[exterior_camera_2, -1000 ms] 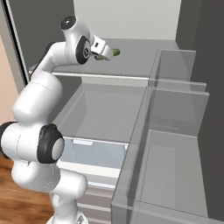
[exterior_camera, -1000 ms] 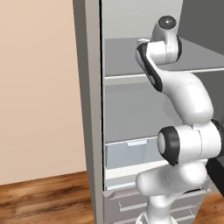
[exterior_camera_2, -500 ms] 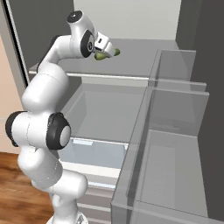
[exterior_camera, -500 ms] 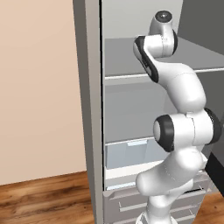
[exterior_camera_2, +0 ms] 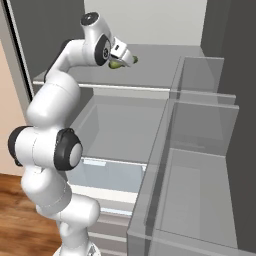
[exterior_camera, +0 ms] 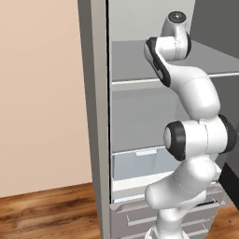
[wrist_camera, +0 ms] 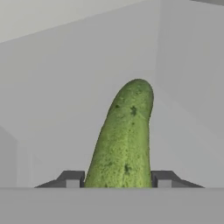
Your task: Place the cold items (cucumber and lime) from the fridge in one tupperware on the dining counter. Place the warm items (hot dog and kebab skewer) in the stove area in another tupperware.
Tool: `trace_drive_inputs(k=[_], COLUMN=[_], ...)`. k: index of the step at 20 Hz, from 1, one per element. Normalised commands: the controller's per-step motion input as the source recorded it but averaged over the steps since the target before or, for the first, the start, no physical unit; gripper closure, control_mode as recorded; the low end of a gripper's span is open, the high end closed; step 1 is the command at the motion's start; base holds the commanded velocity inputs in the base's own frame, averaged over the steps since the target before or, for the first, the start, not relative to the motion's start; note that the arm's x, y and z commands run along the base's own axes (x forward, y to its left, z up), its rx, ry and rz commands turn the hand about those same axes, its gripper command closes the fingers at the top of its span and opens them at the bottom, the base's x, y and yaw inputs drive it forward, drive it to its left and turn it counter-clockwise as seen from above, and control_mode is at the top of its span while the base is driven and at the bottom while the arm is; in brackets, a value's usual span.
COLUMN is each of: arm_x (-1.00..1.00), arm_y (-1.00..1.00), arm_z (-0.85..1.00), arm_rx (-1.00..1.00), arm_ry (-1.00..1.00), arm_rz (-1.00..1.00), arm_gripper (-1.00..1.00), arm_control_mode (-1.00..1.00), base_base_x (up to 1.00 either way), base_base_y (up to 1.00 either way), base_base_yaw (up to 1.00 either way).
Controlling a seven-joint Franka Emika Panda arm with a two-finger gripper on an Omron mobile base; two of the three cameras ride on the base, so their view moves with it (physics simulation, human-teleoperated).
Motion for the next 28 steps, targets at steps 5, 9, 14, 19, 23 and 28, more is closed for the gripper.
trace_drive_inputs(k=[5,9,14,19,23,28], arm_x=[0.0,-0.27,-0.84,-1.0,-0.99,-0.93], arm_y=[-0.03,0.0,0.0,0.0,0.0,0.0], arm_z=[-0.02,-0.11,0.01,0.03,0.01,0.05], arm_rx=[0.0,0.01,0.0,0.0,0.0,0.0], arm_ry=[0.0,-0.05,-0.14,-0.14,-0.08,0.0], arm_rz=[0.0,-0.15,-0.01,0.02,0.03,0.02], arm_gripper=[1.0,1.0,1.0,1.0,1.0,1.0], arm_control_mode=[-1.0,-1.0,-1.0,-1.0,-1.0,-1.0], base_base_x=[0.0,0.0,0.0,0.0,0.0,0.0], base_base_y=[0.0,0.0,0.0,0.0,0.0,0.0], base_base_yaw=[0.0,0.0,0.0,0.0,0.0,0.0])
